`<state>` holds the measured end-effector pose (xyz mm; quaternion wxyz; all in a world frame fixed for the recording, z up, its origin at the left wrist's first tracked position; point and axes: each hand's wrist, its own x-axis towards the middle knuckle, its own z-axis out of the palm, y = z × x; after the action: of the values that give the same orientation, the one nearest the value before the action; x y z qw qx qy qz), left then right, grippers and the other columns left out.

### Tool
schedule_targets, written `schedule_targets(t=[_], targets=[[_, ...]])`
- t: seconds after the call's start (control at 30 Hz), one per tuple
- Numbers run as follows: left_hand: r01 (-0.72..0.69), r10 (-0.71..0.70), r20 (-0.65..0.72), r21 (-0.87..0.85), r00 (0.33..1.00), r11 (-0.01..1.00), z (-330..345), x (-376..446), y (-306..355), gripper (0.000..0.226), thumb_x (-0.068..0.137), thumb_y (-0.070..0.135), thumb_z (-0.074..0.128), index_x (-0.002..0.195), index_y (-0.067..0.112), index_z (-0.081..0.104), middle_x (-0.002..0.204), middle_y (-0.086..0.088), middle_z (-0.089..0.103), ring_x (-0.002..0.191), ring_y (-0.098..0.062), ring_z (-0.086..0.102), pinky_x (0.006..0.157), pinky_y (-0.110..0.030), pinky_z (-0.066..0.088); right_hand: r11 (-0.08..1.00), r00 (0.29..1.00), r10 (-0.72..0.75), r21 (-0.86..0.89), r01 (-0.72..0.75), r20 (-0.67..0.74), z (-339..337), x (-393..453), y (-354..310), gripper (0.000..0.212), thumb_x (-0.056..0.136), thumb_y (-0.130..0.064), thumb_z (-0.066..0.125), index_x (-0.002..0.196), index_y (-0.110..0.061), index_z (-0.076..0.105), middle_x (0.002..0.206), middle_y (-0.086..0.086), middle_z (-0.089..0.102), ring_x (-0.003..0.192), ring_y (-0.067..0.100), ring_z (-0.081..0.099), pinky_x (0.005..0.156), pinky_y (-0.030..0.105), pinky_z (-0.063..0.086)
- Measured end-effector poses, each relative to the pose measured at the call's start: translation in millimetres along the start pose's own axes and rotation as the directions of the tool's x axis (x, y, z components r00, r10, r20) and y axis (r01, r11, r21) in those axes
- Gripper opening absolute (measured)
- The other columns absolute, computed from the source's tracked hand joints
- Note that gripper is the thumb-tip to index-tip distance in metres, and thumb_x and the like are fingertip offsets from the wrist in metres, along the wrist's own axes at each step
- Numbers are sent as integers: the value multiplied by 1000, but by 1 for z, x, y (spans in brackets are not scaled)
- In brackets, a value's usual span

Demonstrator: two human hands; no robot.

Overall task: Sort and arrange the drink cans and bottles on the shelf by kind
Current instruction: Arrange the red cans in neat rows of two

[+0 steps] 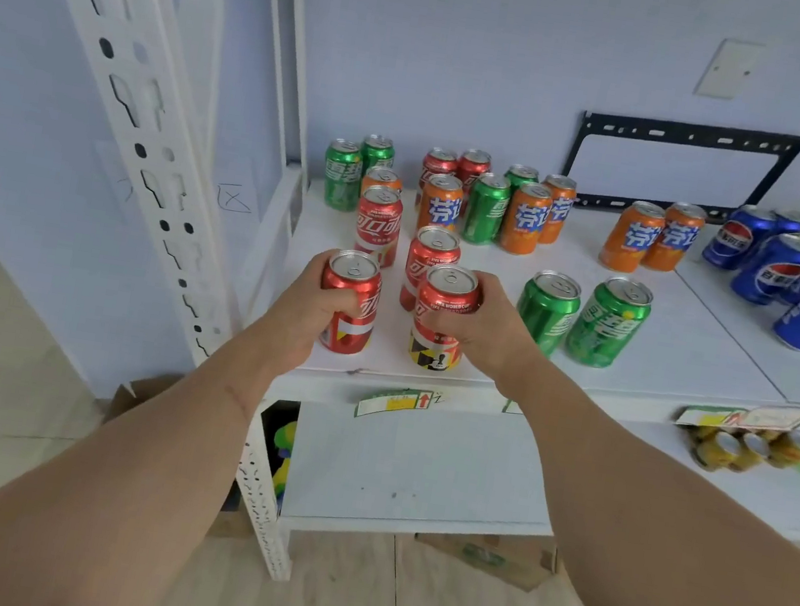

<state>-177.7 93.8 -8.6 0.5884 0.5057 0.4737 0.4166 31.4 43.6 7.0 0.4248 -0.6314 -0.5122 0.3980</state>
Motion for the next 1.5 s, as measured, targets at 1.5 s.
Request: schedule_targets(t=[1.5], targets=[[-94, 143, -4, 737, 990, 670, 16, 103, 93, 41, 88, 25, 73, 126, 18, 60, 108, 6, 56, 99, -14, 52, 85, -28, 39, 754, 942, 205, -657, 20, 265, -9, 126, -66, 78, 62, -52, 83, 126, -16, 55, 119, 7, 63, 97, 23, 64, 79, 39, 60]])
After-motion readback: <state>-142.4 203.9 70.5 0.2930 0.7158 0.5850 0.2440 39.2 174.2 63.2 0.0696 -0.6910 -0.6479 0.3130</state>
